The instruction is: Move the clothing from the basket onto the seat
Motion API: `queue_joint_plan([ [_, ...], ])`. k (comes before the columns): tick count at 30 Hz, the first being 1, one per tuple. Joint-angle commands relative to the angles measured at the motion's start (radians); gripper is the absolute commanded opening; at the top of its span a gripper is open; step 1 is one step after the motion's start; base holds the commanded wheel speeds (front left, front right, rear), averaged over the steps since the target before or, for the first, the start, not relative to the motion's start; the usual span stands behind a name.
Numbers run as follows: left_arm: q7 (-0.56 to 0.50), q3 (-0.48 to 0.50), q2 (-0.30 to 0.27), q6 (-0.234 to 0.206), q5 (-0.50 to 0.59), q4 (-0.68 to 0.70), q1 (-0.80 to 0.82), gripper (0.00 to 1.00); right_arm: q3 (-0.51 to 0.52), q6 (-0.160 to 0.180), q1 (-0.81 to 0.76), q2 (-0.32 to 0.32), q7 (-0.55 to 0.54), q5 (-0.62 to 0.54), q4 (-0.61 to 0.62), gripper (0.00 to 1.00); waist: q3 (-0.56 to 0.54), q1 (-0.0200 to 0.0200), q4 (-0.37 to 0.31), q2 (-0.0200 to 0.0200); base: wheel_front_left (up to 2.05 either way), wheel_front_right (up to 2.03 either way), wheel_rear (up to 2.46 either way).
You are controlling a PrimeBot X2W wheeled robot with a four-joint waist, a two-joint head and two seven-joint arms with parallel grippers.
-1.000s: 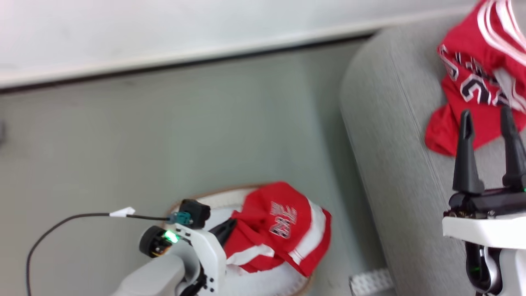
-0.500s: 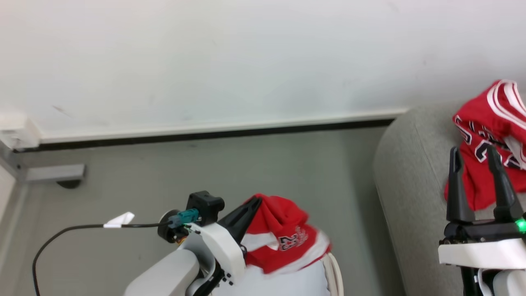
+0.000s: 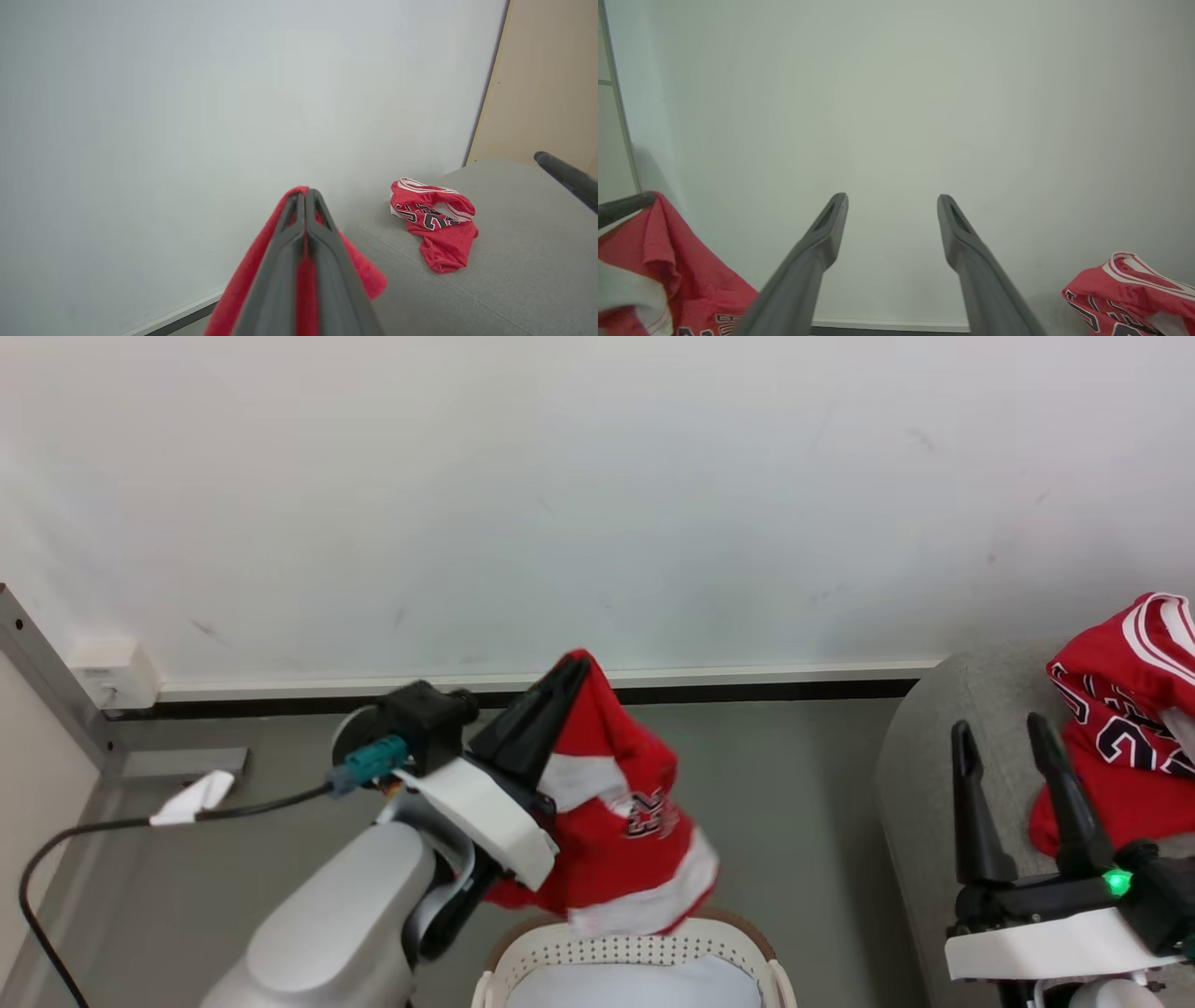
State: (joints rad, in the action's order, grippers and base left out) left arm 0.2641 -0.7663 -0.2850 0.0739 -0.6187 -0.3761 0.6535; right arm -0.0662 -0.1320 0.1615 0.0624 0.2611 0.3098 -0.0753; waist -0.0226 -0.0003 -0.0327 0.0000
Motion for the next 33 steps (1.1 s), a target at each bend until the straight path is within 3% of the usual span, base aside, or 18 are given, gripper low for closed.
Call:
queue_joint_plan([
  [1, 0.000, 0.026, -0.004, -0.003, 0.023, 0.018, 0.017, 0.00, -0.019, 0.002, -0.010, 0.004, 0.002, 0.010, -0.010, 1.00, -0.004, 0.0003, 0.000, 0.0000, 0.00, 0.00, 0.00],
  [19, 0.000, 0.100, 0.033, 0.010, 0.078, 0.081, 0.016, 0.00, -0.180, 0.002, 0.029, 0.016, 0.002, 0.017, -0.082, 1.00, 0.005, 0.0003, -0.009, 0.0000, 0.00, 0.00, 0.00],
  [33, 0.000, 0.096, 0.066, 0.031, 0.095, 0.044, 0.004, 0.00, -0.432, 0.002, 0.158, 0.021, 0.002, 0.086, -0.324, 1.00, 0.003, 0.0003, 0.047, 0.0000, 0.00, 0.00, 0.00],
])
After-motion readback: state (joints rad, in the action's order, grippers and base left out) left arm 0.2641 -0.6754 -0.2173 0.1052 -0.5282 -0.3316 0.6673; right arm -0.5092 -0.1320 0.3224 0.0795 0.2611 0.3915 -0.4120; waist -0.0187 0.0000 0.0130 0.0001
